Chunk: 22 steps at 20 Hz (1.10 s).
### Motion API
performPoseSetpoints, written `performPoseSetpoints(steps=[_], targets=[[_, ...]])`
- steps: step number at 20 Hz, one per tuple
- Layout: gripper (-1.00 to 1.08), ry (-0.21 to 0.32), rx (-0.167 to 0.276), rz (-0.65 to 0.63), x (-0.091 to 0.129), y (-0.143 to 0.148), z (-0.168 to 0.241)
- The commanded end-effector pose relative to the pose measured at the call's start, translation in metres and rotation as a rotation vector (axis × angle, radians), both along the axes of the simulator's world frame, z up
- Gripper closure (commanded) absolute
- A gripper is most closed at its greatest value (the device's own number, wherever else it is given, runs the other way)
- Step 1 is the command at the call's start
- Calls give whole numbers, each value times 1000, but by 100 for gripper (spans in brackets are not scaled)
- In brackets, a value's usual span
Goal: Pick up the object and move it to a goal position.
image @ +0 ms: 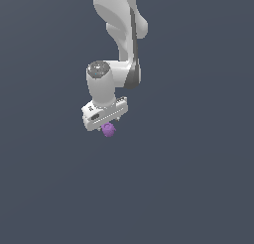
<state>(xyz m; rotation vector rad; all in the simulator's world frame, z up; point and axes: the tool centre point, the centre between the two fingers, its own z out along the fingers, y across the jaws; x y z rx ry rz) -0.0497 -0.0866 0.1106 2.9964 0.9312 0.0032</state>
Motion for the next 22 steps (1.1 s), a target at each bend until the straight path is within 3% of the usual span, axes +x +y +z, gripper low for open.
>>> performPoseSetpoints(steps=[1, 11, 22], targets=[[-92, 1, 1, 47, -4, -5, -5], [-92, 3, 2, 155, -15, -18, -18], [-92, 4, 3, 165, -17, -19, -27]])
